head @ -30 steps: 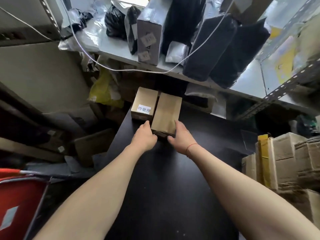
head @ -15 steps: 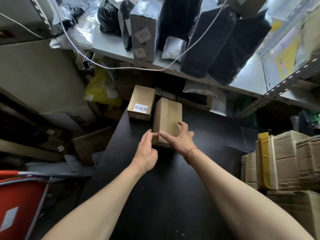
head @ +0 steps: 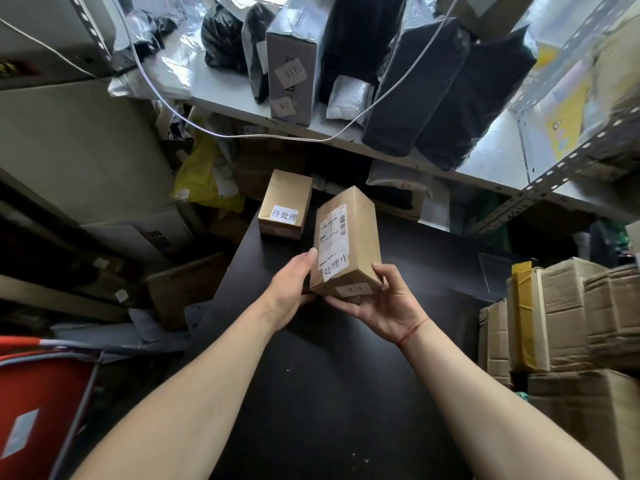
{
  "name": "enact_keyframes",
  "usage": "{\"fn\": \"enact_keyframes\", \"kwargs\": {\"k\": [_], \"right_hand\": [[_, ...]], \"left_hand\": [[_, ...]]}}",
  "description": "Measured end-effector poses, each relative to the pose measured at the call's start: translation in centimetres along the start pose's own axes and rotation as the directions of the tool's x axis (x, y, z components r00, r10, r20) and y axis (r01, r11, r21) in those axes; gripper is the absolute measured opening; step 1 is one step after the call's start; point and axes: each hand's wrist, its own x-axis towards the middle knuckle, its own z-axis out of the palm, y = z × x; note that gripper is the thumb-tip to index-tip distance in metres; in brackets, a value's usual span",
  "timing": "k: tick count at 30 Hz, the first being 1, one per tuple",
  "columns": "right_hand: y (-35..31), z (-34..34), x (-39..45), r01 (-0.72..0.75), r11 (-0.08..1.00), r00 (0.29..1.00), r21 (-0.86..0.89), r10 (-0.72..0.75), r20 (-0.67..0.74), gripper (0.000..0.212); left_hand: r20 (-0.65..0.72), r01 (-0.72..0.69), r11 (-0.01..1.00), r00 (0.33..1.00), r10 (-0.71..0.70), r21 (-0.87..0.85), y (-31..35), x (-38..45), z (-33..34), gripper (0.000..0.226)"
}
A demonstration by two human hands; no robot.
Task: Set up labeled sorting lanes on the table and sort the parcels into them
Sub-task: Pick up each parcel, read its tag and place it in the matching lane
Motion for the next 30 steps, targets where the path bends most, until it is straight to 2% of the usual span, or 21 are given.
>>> {"fn": "enact_keyframes", "kwargs": {"k": [4, 6, 8, 10, 11, 14, 16, 18, 24, 30], "right_hand": [[0.1, -0.5, -1.0, -0.05, 0.998, 0.993, 0.034, 0.046, 0.109, 0.063], [0.1, -0.9, -1.2, -0.057, 0.998, 0.995, -0.004, 0.057, 0.079, 0.061], [0.0, -0.7, -1.4, -0.037, 0.985, 0.999, -0.17, 0.037, -0.006, 0.054], [-0.1, -0.5, -1.4, -0.026, 0.938, 0.994, -0.347, -0.012, -0.107, 0.049], [-0.3, -0.5, -1.3, 0.0, 0.926, 0.989, -0.377, -0.055, -0.135, 0.049], [-0.7, 0.1, -1.5, 0.103, 0.903, 0.985, -0.417, -0.151, -0.083, 0.057], [-0.8, 0.5, -1.6, 0.125, 0.872, 0.979, -0.472, -0.186, -0.085, 0.073], [-0.8, 0.6, -1.8, 0.126, 0.867, 0.978, -0.482, -0.191, -0.088, 0.079], [-0.3, 1.5, -4.3, 0.133, 0.857, 0.967, -0.498, -0.222, -0.123, 0.072], [0.6, 2.7, -8.2, 0.071, 0.787, 0.955, -0.613, -0.23, -0.185, 0.064]], "left_hand": [[0.125, 0.019, 0.987, 0.992, 0.001, -0.158, 0.3, -0.7, 0.3, 0.047], [0.153, -0.031, 0.983, 0.986, 0.058, -0.178, 0.7, -1.0, 0.3, 0.044], [0.14, -0.083, 0.981, 0.984, 0.108, -0.174, 1.1, -1.0, 0.0, 0.045], [0.067, -0.119, 0.985, 0.99, 0.128, -0.122, 1.4, -0.8, -0.2, 0.054], [0.04, -0.126, 0.987, 0.991, 0.13, -0.098, 1.3, -0.8, -0.3, 0.058], [0.018, -0.122, 0.99, 0.992, 0.123, -0.067, 0.6, -0.9, -0.1, 0.06], [0.003, -0.123, 0.99, 0.992, 0.123, -0.068, 0.0, -1.0, -0.1, 0.061], [0.003, -0.135, 0.991, 0.991, 0.135, -0.025, -0.1, -1.2, -0.3, 0.061], [-0.028, -0.198, 0.947, 0.977, 0.212, 0.253, 1.5, -2.5, -0.3, 0.046], [-0.023, -0.174, 0.902, 0.98, 0.199, 0.396, 3.0, -4.3, 0.6, 0.051]]}}
